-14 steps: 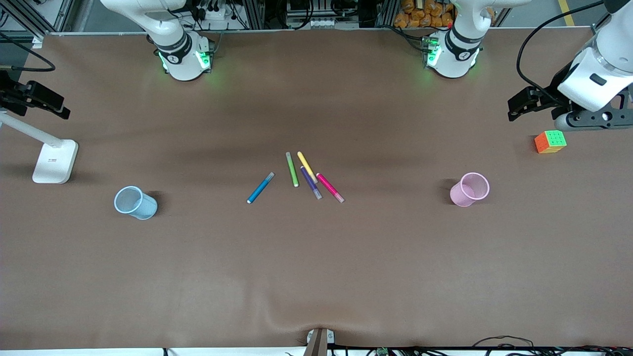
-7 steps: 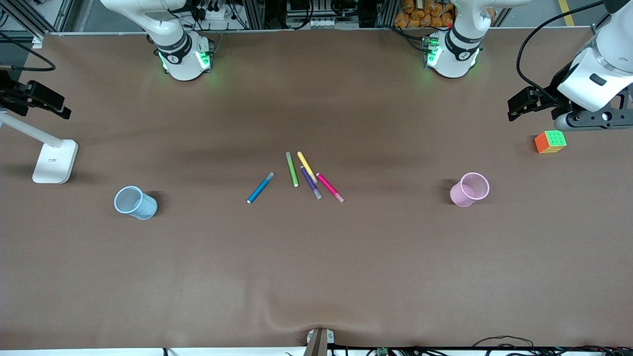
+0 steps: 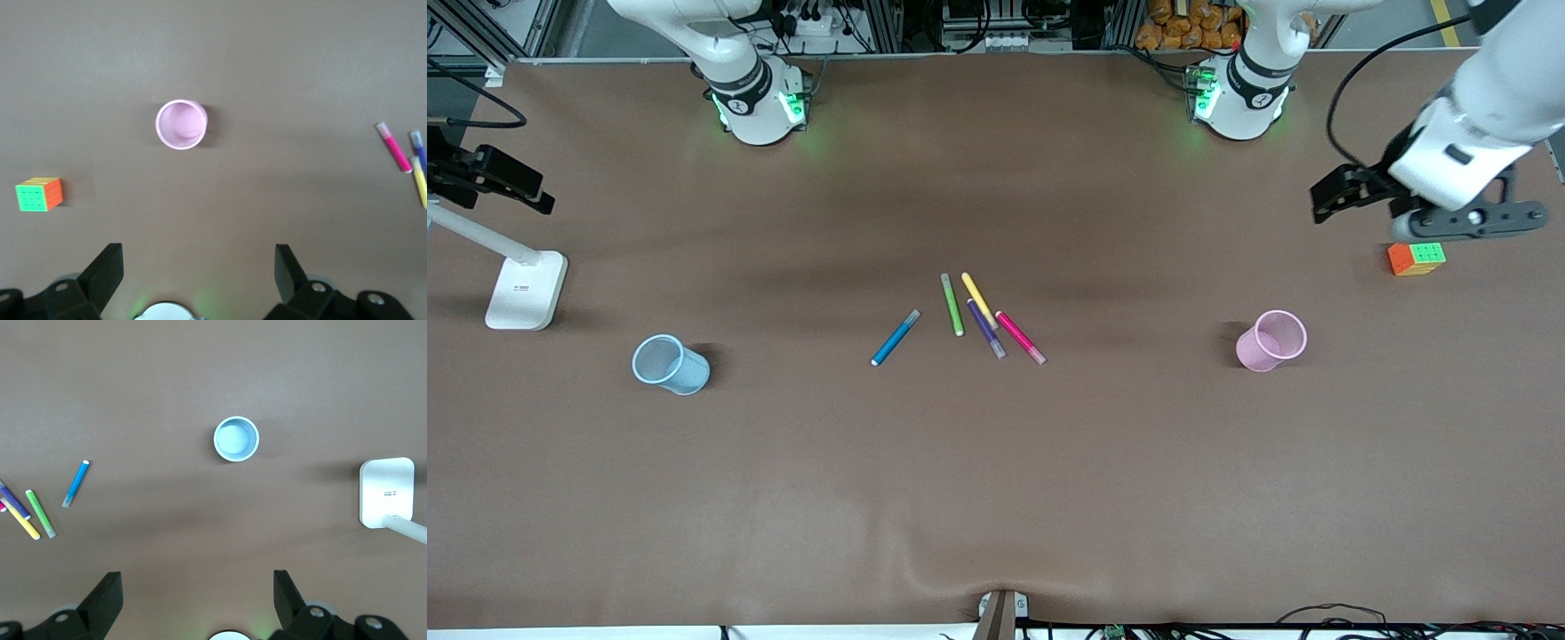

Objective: Place pink and blue markers in matching cups
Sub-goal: 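Move the left gripper over the pink marker in the cluster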

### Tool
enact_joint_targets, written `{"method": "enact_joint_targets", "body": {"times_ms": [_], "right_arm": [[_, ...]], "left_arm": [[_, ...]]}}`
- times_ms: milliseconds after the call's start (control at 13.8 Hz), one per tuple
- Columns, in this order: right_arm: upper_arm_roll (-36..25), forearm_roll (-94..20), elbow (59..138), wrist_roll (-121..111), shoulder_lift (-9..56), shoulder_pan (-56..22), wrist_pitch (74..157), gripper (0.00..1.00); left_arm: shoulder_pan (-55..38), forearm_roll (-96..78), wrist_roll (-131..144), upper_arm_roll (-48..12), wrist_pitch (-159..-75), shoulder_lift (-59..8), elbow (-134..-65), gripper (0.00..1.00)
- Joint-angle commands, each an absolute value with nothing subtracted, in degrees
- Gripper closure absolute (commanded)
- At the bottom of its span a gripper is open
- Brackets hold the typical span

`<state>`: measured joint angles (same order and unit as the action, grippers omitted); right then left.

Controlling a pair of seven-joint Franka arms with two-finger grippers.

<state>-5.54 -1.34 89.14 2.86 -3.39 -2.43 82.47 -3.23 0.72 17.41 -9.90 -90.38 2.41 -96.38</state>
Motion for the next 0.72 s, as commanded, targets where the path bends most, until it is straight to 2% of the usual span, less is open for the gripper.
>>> {"method": "enact_joint_targets", "body": {"times_ms": [0,651], "right_arm": [[-5.54,-2.37,88.77,2.81,-3.34,-2.11,82.35,0.0],[-5.54,-2.37,88.77,2.81,-2.81,-2.11,82.27,0.0]], "left_arm": [[-3.25,0.26,23.36,-13.52,-92.81,-0.61,-96.07,0.0],[-5.17,0.44,39.0,-22.15,-99.66,-9.04,-95.27,0.0]]}}
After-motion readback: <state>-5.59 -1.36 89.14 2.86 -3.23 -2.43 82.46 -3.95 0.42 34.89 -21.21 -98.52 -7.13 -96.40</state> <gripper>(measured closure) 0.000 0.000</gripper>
